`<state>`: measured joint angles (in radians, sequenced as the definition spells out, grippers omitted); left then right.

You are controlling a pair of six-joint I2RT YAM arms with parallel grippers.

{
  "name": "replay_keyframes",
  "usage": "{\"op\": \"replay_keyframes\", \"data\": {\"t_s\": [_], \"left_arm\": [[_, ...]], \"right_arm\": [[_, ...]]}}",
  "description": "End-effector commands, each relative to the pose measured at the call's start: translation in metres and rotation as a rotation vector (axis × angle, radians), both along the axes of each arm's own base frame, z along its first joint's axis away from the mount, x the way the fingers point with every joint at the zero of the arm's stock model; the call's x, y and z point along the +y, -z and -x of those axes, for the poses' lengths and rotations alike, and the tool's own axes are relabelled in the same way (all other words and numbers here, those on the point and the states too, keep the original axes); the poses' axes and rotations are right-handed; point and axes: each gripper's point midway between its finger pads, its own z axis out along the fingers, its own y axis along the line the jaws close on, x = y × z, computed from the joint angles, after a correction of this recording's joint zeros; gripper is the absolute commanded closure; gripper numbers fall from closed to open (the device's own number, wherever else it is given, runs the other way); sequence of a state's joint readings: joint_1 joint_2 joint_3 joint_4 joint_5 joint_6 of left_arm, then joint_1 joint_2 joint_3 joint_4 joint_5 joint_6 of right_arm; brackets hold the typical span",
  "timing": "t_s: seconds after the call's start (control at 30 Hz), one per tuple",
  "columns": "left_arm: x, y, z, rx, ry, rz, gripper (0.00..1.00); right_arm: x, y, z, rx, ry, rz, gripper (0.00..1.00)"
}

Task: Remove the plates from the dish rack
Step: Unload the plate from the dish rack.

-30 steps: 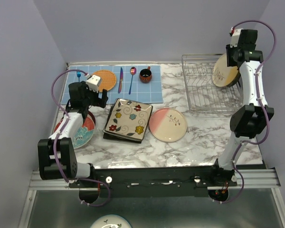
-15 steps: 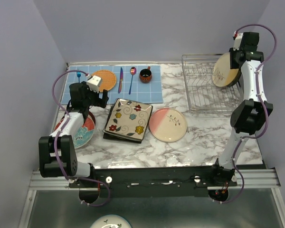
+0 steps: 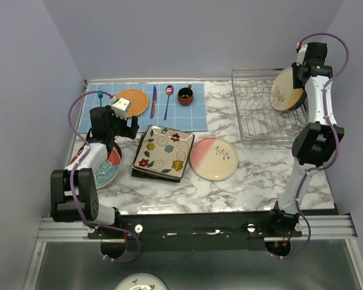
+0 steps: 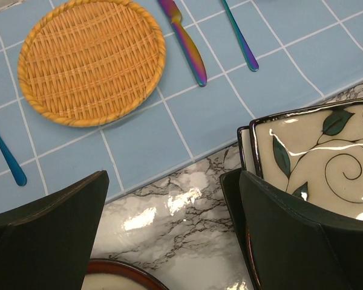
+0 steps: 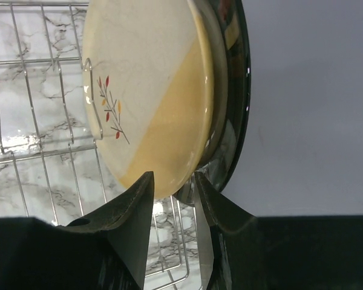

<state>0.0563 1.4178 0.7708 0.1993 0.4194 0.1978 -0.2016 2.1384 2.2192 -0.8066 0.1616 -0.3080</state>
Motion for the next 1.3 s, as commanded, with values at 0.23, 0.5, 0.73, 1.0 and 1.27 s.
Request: {"op": "replay_keyframes", "data": {"t_s": [0.23, 0.5, 0.73, 1.0, 1.27], "left_arm": [[-0.005, 0.000, -0.001, -0.025, 0.033, -0.010, 0.02], [-0.006, 0.003, 0.001, -0.023, 0.041, -0.010, 0.02], [-0.006, 0.002, 0.000, -0.030, 0.042, -0.016, 0.01], [-0.007, 0.002, 0.000, -0.029, 0.047, -0.015, 0.01], [-0.006, 0.002, 0.000, -0.031, 0.047, -0.020, 0.01]], "right_arm": [[-0.027, 0.004, -0.008, -0.007, 0.092, 0.091, 0.59], [-0.033, 0.008, -0.012, -0.001, 0.112, 0.110, 0.54], [-0.036, 0.019, -0.016, 0.019, 0.119, 0.119, 0.46], [-0.038, 0.033, -0.018, 0.047, 0.118, 0.120, 0.58], [-0.034, 0.040, -0.018, 0.067, 0.101, 0.103, 0.84]]}}
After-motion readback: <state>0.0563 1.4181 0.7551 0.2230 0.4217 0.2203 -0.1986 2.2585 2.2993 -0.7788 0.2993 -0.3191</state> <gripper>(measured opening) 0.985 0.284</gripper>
